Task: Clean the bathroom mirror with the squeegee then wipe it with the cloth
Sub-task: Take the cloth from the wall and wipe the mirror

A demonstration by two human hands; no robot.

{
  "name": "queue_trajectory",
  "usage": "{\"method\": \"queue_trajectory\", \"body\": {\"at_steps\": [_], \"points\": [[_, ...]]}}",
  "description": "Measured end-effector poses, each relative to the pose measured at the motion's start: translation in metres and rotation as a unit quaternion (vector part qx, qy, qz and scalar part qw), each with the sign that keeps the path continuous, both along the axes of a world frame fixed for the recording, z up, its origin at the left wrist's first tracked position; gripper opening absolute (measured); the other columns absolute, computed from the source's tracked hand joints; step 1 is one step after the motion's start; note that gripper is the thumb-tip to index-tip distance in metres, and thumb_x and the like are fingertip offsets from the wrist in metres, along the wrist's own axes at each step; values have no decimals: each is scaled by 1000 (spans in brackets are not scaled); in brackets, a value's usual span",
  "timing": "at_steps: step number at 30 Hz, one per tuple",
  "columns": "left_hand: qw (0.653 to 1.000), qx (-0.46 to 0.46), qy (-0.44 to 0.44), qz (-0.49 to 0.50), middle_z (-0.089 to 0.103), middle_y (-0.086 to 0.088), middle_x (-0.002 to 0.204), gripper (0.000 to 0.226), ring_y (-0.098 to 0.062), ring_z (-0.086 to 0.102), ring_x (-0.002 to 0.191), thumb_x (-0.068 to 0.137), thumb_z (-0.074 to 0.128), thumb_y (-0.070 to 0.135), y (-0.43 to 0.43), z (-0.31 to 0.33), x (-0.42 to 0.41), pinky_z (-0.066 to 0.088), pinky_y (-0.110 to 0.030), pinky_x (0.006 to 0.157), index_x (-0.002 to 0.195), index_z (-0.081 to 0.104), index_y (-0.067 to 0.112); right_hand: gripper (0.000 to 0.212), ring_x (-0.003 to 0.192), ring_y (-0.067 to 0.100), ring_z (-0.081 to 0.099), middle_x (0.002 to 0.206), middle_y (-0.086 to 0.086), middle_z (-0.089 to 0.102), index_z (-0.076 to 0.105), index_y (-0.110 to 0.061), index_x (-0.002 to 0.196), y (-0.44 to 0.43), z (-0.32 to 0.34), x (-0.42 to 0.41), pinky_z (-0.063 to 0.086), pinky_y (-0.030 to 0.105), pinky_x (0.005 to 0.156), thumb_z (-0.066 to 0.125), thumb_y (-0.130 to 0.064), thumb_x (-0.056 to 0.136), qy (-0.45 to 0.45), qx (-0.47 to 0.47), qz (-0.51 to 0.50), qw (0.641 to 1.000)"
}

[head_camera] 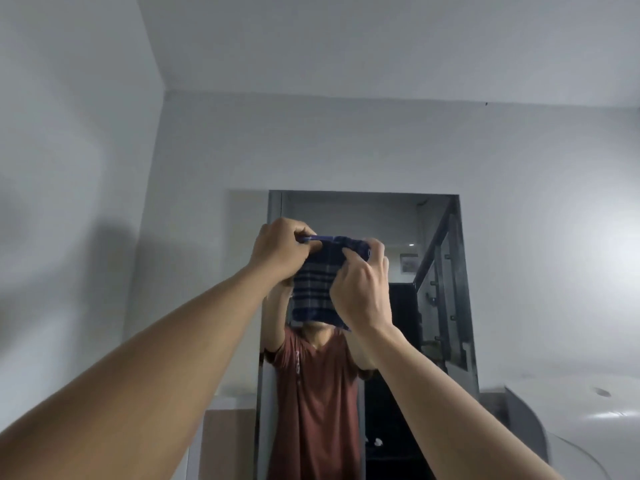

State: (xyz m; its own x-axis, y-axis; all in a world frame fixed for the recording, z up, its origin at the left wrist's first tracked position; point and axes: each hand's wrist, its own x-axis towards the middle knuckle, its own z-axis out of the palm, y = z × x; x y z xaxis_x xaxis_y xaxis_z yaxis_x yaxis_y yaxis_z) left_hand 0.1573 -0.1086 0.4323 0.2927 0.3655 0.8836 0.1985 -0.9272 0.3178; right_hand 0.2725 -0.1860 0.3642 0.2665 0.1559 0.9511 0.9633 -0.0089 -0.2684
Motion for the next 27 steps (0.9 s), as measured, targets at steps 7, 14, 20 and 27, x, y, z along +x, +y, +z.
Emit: {"method": "queue_trajectory", "body": {"at_steps": [7,14,20,27], "points": [[978,23,-192,72,67,2,119,26,-17,59,112,100,53,22,25,-20,15,40,-23,85,123,64,18,48,130,47,37,157,31,21,45,9,140,48,31,21,43,56,110,56,-17,101,-104,-84,-103,986],[969,165,-64,172,49,0,134,37,-19,48,124,97,46,30,68,-160,11,48,-36,98,133,51,22,61,151,49,16,163,29,20,38,11,146,78,33,36,3,65,119,64,-13,96,-212,-68,-238,945],[960,201,61,184,35,-11,158,62,-27,32,147,97,48,47,85,-190,25,41,-44,113,150,40,17,72,153,45,-8,164,33,-1,14,-4,160,78,36,40,-6,60,123,35,-46,105,-215,-116,-207,947],[957,202,83,194,26,-11,163,70,-27,24,151,96,46,53,91,-195,30,38,-42,116,156,29,20,98,154,42,-11,166,27,-6,5,-9,161,85,46,29,-8,59,123,16,-78,92,-218,-108,-215,946]]}}
